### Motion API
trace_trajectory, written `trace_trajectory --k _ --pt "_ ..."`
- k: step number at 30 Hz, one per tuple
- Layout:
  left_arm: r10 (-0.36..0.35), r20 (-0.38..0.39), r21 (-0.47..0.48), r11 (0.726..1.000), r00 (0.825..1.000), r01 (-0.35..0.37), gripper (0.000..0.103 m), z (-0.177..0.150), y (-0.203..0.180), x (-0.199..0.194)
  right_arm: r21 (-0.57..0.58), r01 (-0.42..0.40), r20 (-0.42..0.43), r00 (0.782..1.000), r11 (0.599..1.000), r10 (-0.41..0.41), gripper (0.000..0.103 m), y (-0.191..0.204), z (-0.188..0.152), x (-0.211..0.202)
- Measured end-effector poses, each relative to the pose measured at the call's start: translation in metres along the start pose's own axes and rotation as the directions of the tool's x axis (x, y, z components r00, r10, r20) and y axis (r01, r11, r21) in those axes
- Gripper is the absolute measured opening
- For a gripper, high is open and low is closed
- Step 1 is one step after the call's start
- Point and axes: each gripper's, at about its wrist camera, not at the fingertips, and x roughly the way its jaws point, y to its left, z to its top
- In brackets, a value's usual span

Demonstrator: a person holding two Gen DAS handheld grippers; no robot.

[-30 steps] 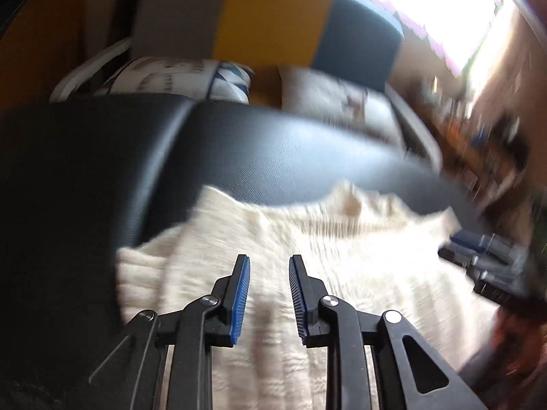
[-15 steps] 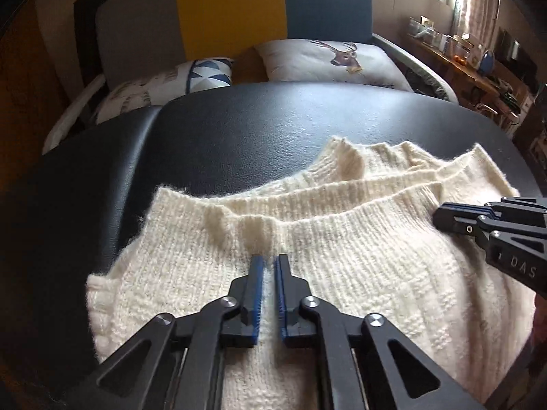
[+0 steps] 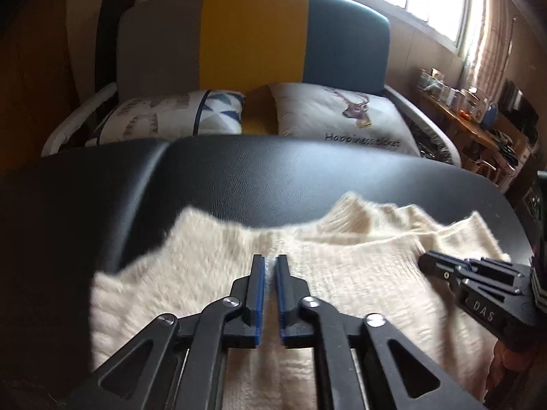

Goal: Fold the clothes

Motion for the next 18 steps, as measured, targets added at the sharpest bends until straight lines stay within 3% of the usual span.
trace_trajectory --k 2,4,9,14,18 --pt "-0.022 -0.007 -0.04 0.999 1.0 0.022 0.013 -0.008 0.006 0.009 -0.023 0.015 0.025 1.0 1.0 -0.014 0.005 0.003 -0.003 0.001" --pt "-0.056 0.033 -0.078 0.995 0.998 0.058 0.016 -0.012 0.013 -0.001 -0.018 0.007 0.039 0.999 1.0 -0.007 0.005 0.003 -0.005 0.001" --pt "-0.02 0.136 -0.105 0.994 0.99 0.034 0.019 -0.026 0.02 -0.039 0.032 -0.062 0.018 0.998 0.998 0.062 0.008 -0.007 -0.004 -0.004" --pt "0.123 0.055 0.018 0.992 0.991 -0.124 0.019 -0.026 0.028 -0.021 -0.011 -0.074 0.074 0.994 0.997 0.075 0.01 0.004 -0.002 -0.038" --pt "0.067 0.05 -0.039 0.997 0.996 -0.065 0.021 -0.026 0.046 -0.019 -0.177 0.019 0.015 1.0 0.984 -0.017 0.01 0.024 -0.007 -0.026"
